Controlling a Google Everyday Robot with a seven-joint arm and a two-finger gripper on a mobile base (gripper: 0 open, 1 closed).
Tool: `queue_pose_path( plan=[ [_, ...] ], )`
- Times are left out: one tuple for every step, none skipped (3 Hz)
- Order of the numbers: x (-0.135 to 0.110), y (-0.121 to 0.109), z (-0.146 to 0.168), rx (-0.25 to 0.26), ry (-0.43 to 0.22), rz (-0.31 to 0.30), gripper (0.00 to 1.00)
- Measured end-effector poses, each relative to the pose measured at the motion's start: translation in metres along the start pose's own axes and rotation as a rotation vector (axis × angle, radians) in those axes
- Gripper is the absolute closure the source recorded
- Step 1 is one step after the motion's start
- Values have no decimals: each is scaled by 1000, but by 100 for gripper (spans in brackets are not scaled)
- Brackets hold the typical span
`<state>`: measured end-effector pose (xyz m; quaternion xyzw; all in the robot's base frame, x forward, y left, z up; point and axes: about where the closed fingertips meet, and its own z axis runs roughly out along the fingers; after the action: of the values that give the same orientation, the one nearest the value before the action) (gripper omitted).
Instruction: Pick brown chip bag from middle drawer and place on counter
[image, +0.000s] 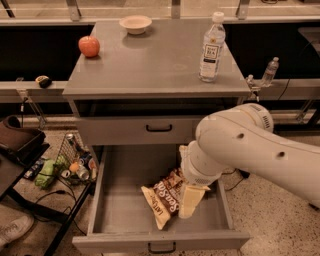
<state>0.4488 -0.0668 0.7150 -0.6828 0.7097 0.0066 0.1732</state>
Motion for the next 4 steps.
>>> queue_pose_path(
  plan=[
    [0,3,37,-39,47,-9,0],
    [23,-9,94,-64,82,-51,0],
    [63,-25,157,-85,146,-111,0],
    [98,-51,220,-101,193,-215,0]
  ],
)
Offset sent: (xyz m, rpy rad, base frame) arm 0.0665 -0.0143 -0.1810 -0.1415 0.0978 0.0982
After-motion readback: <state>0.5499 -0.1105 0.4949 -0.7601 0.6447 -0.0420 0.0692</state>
